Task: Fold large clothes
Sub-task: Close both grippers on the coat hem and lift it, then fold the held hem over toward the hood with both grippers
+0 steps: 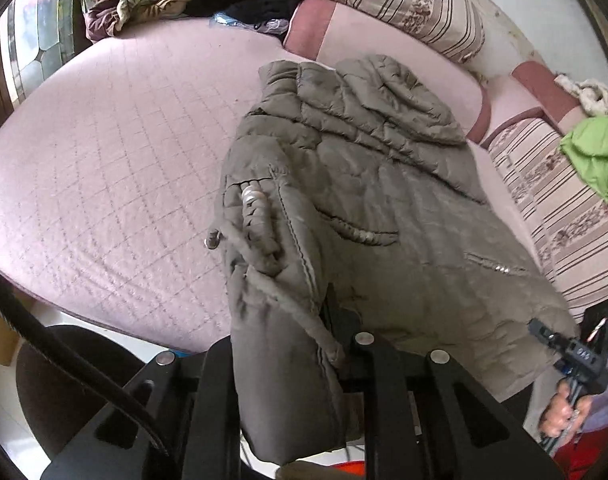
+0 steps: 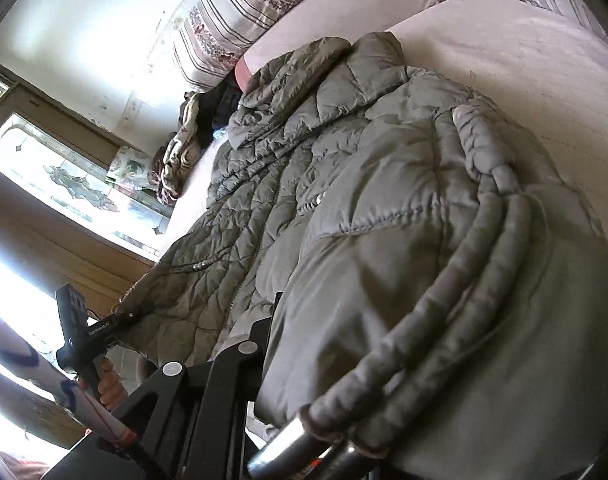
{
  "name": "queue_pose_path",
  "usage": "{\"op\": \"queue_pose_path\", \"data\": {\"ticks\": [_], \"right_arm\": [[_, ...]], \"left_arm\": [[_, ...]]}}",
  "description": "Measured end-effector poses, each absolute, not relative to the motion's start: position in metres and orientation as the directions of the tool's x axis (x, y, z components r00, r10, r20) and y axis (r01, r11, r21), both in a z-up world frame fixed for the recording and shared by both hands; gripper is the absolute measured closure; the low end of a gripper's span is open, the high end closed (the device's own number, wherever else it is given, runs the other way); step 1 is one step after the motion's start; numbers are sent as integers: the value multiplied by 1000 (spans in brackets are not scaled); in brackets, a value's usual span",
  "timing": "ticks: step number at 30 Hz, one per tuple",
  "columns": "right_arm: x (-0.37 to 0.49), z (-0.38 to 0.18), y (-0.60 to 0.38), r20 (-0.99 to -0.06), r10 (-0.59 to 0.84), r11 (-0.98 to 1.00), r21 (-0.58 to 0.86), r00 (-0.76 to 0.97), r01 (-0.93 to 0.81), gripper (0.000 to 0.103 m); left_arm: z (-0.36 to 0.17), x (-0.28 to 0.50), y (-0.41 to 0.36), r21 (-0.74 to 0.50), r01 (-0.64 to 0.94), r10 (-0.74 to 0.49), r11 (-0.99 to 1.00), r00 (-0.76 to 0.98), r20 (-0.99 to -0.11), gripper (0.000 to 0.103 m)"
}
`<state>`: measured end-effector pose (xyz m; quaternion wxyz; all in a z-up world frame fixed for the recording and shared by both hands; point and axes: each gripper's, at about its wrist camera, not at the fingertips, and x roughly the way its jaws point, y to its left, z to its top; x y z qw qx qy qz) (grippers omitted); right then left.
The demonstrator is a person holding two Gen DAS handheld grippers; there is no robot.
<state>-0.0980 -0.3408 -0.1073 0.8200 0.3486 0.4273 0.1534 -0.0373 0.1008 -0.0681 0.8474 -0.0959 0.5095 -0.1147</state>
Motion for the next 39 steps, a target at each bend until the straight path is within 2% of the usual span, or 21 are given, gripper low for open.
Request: {"op": "queue_pose_path", "data": {"ticks": [6, 12, 20, 26, 29, 34, 39], "right_arm": [[-84, -91, -331, -609, 524, 759, 651, 595, -3, 87], [-54, -53, -334, -592, 508, 773, 634, 625, -29, 87], [-16, -19, -331, -571, 455, 804, 593, 684, -41, 87], [41, 3, -346, -531, 406, 798, 602, 743, -6, 87], [81, 13, -352, -521, 378, 795, 607, 765, 21, 87], [168, 15, -350, -564, 318, 823, 563, 762, 73, 87], [255, -7, -363, -624, 239, 822, 537, 744, 187, 87]], "left_arm": [[-54, -18, 80, -181, 105, -209, 978, 496, -843, 86], [-31, -9, 71, -148, 127, -194, 981, 563, -804, 86], [3, 48, 59, -209, 74, -210, 975, 610, -764, 86], [9, 124, 35, -151, 22, -130, 988, 647, -751, 85], [9, 169, 32, -161, -3, -123, 987, 636, -762, 85], [6, 252, 21, -145, -50, -85, 988, 610, -788, 85], [-19, 334, 10, -90, -126, -3, 988, 566, -825, 84]]}}
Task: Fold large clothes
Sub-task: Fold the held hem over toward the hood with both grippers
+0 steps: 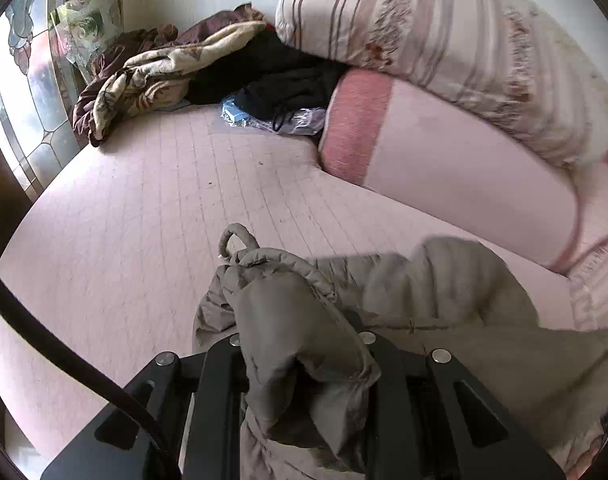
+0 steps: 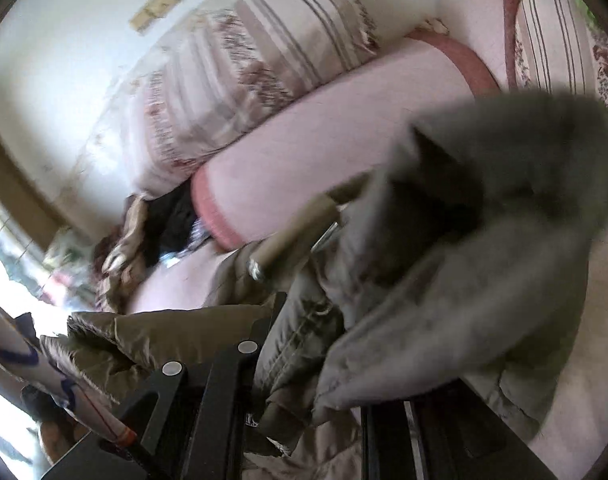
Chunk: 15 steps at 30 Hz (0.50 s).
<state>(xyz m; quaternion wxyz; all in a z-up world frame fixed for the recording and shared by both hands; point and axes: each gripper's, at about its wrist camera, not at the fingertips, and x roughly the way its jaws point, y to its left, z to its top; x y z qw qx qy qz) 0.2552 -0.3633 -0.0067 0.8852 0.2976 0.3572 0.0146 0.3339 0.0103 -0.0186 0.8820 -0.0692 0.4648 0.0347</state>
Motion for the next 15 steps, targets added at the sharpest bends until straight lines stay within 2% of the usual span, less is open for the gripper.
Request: {"op": "queue_pose_path", "data": {"ticks": [6, 9, 13, 15], "right_arm": [[329, -54, -369, -702, 197, 810, 510, 684, 290, 86], [348, -72, -368, -731, 178, 819, 481, 659, 312, 84], [357, -93, -366, -752, 183, 816, 476, 634, 328, 81], [355, -88, -368, -744, 209, 806, 499, 635, 319, 74]], "left_arm": [[-71, 393, -11, 27, -159, 105, 987, 505, -857, 83], [-91, 403, -13, 47, -169, 125, 985, 491, -862, 80], [-98, 408, 0, -21, -175, 65, 984, 473, -879, 76], [-92, 406, 11, -85, -169, 3, 982, 463, -886, 74]]}}
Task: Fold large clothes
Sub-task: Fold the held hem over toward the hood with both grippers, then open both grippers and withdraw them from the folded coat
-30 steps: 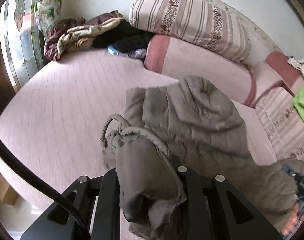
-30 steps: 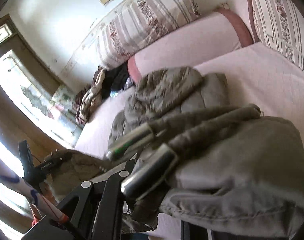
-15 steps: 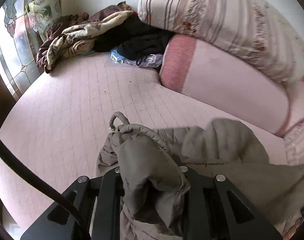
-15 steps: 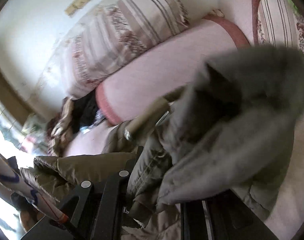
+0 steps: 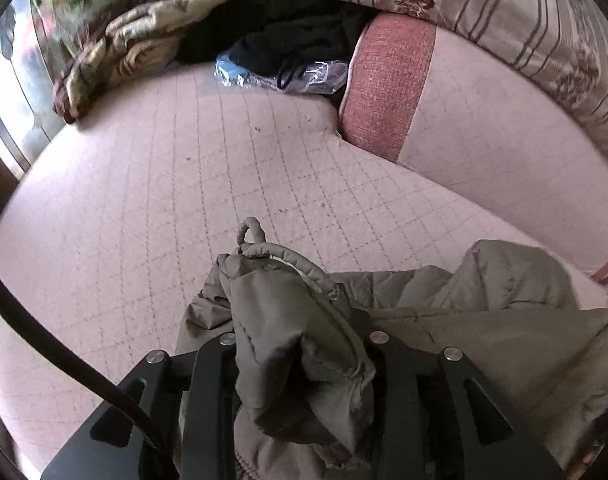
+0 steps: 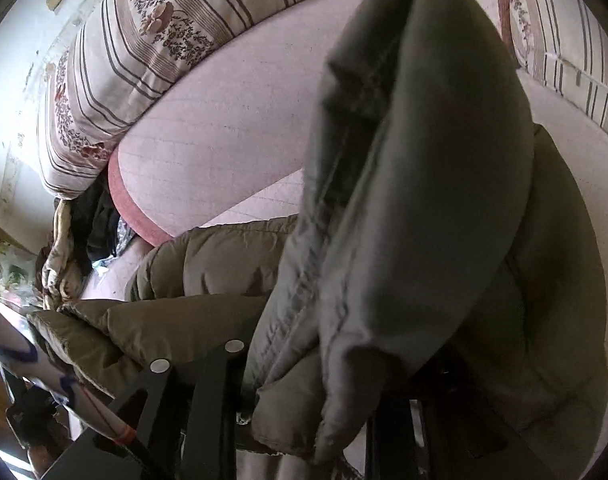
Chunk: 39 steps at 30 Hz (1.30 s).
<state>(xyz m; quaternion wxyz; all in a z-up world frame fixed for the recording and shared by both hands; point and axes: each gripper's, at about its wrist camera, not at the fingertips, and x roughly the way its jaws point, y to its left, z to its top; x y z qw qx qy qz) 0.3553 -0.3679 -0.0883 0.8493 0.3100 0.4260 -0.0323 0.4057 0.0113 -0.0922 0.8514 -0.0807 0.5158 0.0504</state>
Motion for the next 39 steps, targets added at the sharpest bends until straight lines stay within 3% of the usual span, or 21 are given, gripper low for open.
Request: {"op": "queue_pose_path", "data": {"ticks": [1, 3, 4, 6, 9, 16, 21, 28, 39], "right_arm": [[352, -83, -370, -727, 231, 797, 523, 647, 304, 71], [345, -73, -379, -679, 274, 773, 577, 681, 264, 52], [341, -67, -381, -659, 289, 764, 596, 695, 248, 48], [332, -52, -383, -616, 318, 749, 629, 721, 207, 22], [319, -29, -377, -594, 295, 777, 605, 749, 174, 13], [251, 25, -349, -588, 125, 905, 398, 799, 151, 13], [163, 27, -364, -587, 60, 926, 333, 807, 174, 13], [73, 5, -381, -638, -59, 932, 242, 768, 272, 13], [-26, -21, -387, -680, -91, 892, 270, 728, 364, 13]], "left_arm": [[-89, 404, 15, -112, -165, -24, 980, 463, -886, 73], [-76, 396, 25, -188, -152, -95, 970, 476, -874, 66], [-69, 392, 30, -231, -146, -134, 962, 485, -864, 65], [-56, 384, 40, -301, -144, -195, 943, 495, -847, 58], [-43, 375, 44, -351, -136, -242, 927, 500, -832, 51], [-17, 348, 51, -356, -98, -246, 929, 554, -795, 33], [-3, 336, 61, -312, -103, -202, 944, 569, -797, 33], [24, 273, 45, -134, -16, -93, 991, 640, -763, 33], [-6, 191, -1, -12, 145, -101, 989, 619, -779, 33]]}}
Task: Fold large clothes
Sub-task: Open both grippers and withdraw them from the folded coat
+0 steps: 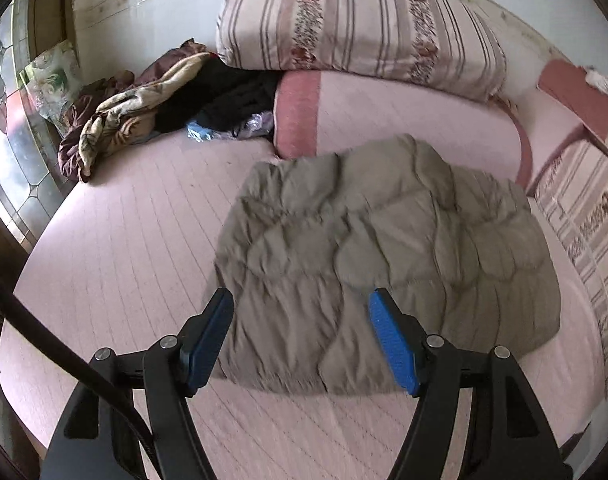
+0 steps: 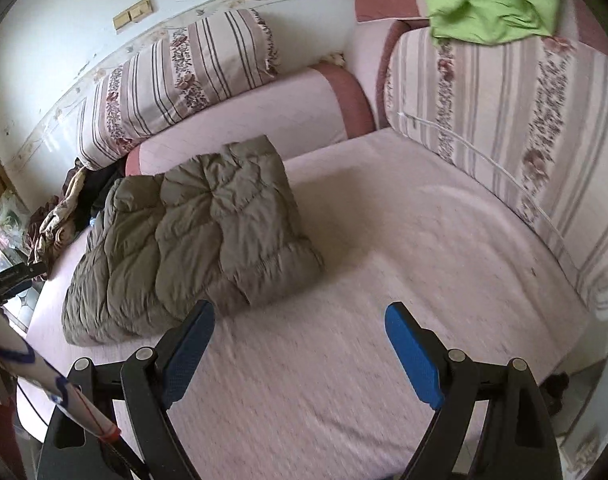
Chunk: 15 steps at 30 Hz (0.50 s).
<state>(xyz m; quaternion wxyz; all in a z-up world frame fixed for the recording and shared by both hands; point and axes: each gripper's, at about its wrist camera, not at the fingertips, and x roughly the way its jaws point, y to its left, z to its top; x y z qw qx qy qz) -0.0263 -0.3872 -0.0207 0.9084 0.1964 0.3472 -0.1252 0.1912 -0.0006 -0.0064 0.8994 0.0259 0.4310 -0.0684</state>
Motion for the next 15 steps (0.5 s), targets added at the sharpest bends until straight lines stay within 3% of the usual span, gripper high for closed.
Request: {"op": "queue_pose_path", "data": {"ticks": [15], "right_arm": [[-64, -7, -384, -672, -143, 888, 237, 726, 394, 13]], "left_arm": [[-3, 146, -28, 3, 213, -134, 977, 622, -771, 33]]}}
